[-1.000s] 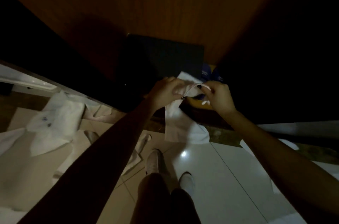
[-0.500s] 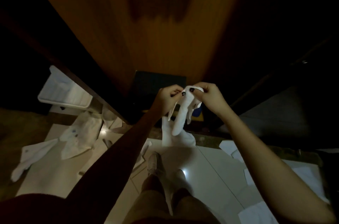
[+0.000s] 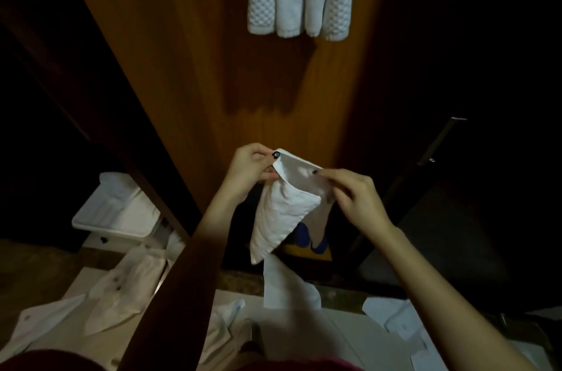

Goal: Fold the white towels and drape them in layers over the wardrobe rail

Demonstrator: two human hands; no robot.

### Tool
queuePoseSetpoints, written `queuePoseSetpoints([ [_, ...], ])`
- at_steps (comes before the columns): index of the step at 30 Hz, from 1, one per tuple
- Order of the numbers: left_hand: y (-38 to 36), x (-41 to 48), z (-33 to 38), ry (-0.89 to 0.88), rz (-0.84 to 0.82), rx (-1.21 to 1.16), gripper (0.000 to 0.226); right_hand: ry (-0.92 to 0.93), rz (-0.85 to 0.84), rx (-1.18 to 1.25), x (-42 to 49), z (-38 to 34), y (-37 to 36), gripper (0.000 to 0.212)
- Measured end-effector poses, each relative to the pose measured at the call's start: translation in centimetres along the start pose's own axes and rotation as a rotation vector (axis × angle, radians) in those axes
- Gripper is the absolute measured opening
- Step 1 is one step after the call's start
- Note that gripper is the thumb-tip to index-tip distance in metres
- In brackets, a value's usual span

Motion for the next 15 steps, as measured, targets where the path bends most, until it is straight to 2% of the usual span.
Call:
queuePoseSetpoints([
  [2, -0.1, -0.7, 0.8, -0.004, -0.013, -0.085, 0.007, 0.035, -0.024, -0.010, 0.2, -0.7, 0.0, 0.034],
  [6, -0.8, -2.4, 1.8, -0.026, -0.018, -0.196, 0.007, -0.152, -0.108, 0.117, 0.0, 0.0, -0.9, 0.027],
  [8, -1.0, -3.2, 2.2, -0.044, 0.004, -0.226, 0.004, -0.181, -0.133, 0.200, -0.1, -0.5, -1.3, 0.022],
  [13, -1.3, -3.8, 3.0, -0.096, 0.051, -0.253, 0.012, -0.188, -0.112, 0.274, 0.1, -1.1, -2.2, 0.031],
  [15, -1.4, -3.5, 3.5, -0.119, 0.048, -0.206, 0.015, -0.207, -0.073, 0.262, 0.4, -0.5, -1.9, 0.024],
])
Point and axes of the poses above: each hand's wrist, its own x-axis towards the middle knuckle, its own y-axis out of the back of the hand, z = x × y, the point moved 6 cm from there along x, towards the middle knuckle, and after that the axes turned 14 degrees about y, right-handed, at the moved point
